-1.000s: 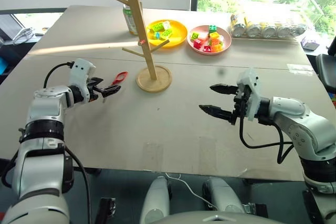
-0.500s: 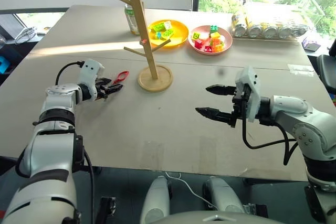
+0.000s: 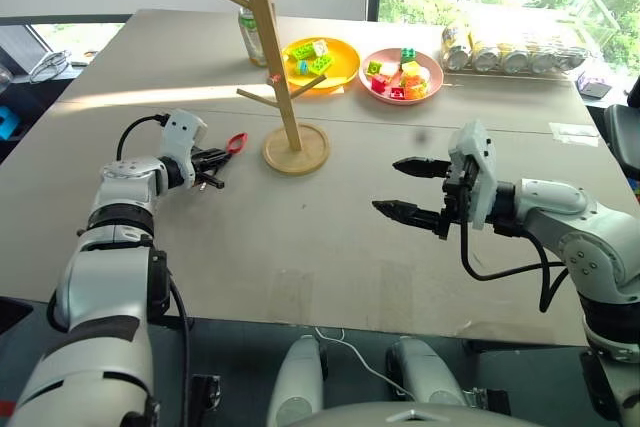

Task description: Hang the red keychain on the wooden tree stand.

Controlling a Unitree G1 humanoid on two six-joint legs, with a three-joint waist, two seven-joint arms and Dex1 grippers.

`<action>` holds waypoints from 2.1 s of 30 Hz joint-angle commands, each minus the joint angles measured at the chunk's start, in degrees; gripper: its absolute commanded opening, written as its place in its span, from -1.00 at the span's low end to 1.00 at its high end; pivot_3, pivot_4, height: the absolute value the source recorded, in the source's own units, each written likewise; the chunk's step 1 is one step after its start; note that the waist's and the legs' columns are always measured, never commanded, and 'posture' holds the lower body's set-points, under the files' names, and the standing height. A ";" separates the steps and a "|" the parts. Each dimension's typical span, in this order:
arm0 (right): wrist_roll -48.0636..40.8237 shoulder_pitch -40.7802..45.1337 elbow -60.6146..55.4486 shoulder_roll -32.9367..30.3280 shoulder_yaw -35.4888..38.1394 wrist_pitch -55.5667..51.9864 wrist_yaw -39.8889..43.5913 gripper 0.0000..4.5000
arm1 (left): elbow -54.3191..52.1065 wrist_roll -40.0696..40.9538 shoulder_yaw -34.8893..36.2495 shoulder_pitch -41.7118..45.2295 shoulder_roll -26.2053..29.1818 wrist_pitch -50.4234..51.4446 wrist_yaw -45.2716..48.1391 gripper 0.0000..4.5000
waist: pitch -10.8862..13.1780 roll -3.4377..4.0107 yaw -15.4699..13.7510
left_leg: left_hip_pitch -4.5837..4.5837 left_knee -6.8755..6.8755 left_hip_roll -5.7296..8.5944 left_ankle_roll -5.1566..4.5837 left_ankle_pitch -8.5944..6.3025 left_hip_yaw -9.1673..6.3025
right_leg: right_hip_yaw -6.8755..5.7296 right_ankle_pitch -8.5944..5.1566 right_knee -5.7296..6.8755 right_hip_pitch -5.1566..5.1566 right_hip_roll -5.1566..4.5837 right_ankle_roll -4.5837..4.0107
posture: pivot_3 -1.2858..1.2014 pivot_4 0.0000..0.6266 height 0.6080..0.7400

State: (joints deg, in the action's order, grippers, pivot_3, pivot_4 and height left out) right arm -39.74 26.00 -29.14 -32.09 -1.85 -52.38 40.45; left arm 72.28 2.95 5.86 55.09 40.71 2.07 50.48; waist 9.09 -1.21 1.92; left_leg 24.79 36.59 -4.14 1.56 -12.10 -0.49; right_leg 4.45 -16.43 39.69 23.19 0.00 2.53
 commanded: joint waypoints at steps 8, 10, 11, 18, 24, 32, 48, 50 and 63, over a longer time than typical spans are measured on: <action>2.61 -7.14 -6.45 1.65 0.88 3.81 -6.98 1.00 | -66.90 11.88 14.33 -32.85 -3.46 9.38 -11.74 -0.99 | 0.02 -0.05 0.37 | -0.02 -0.03 -0.09 0.04 0.02 0.10 | 0.11 -0.01 0.09 0.07 -0.07 -0.02 | 0.03 -0.52 1.00; 3.44 -7.51 -6.26 2.17 0.38 4.89 -7.46 1.00 | -77.29 10.75 15.37 -37.89 -5.39 10.38 -16.61 -0.99 | 0.01 -0.07 0.15 | -0.04 0.01 -0.07 0.06 0.03 0.08 | 0.10 0.00 0.12 0.05 -0.06 -0.02 | 0.03 -0.52 1.00; 4.23 -7.43 -5.87 2.38 0.16 5.86 -7.64 1.00 | -82.06 10.66 15.69 -39.76 -6.49 11.56 -18.84 -0.99 | 0.00 -0.08 0.03 | -0.08 0.05 -0.05 0.06 0.03 0.08 | 0.10 0.00 0.14 -0.01 -0.07 -0.02 | 0.03 -0.52 1.00; 7.04 -6.54 -3.60 1.88 1.32 12.58 -5.50 1.00 | -102.85 7.24 13.25 -47.28 -9.05 11.67 -25.01 -0.99 | -0.01 -0.12 -0.01 | -0.08 0.10 -0.03 0.05 0.02 0.04 | 0.08 0.00 0.08 -0.06 -0.04 -0.01 | 0.03 -0.52 1.00; 3.94 -4.12 -4.51 1.90 3.85 12.34 -4.86 1.00 | -106.15 5.11 7.48 -45.15 -10.69 10.04 -26.41 -0.99 | -0.01 -0.12 0.13 | -0.10 0.10 -0.03 0.05 0.03 0.03 | 0.08 0.00 0.10 -0.06 -0.02 -0.02 | 0.03 -0.52 1.00; -1.37 -0.15 -9.01 2.81 5.11 7.93 -9.77 1.00 | -96.71 2.87 3.64 -37.95 -11.64 5.64 -26.51 -0.99 | 0.00 -0.12 0.42 | -0.09 0.10 -0.03 0.04 0.02 0.02 | 0.09 0.00 0.07 -0.06 0.00 -0.02 | 0.03 -0.52 1.00; -4.96 -0.36 -11.50 1.65 6.04 6.03 -14.61 1.00 | -94.38 1.49 4.05 -39.31 -11.64 2.67 -28.22 -0.99 | 0.00 -0.12 0.24 | -0.07 0.10 -0.03 0.04 0.02 0.03 | 0.08 0.00 0.06 -0.06 -0.01 -0.01 | 0.03 -0.52 1.00; -5.08 -0.20 -11.32 1.44 5.93 6.11 -14.49 1.00 | -94.20 1.15 3.84 -39.94 -12.11 2.99 -28.92 -0.99 | 0.00 -0.12 0.27 | -0.08 0.10 -0.03 0.04 0.02 0.03 | 0.09 0.00 0.06 -0.06 -0.01 -0.01 | 0.03 -0.52 1.00; -6.12 0.65 -10.74 0.86 5.82 6.12 -14.60 1.00 | -91.49 -2.12 1.14 -39.69 -12.35 4.41 -29.72 -0.99 | 0.00 -0.12 0.22 | -0.07 0.10 -0.03 0.04 0.02 0.02 | 0.08 -0.01 0.06 -0.06 -0.01 -0.02 | 0.03 -0.52 1.00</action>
State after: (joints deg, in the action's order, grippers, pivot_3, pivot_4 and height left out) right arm -45.01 25.70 -38.35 -30.84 2.71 -46.90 25.91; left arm -18.86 1.75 7.72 14.40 28.12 6.10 21.12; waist 9.09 -1.32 2.14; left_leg 24.72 36.69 -4.17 1.60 -12.07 -0.46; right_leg 4.53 -16.43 39.75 23.13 -0.01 2.51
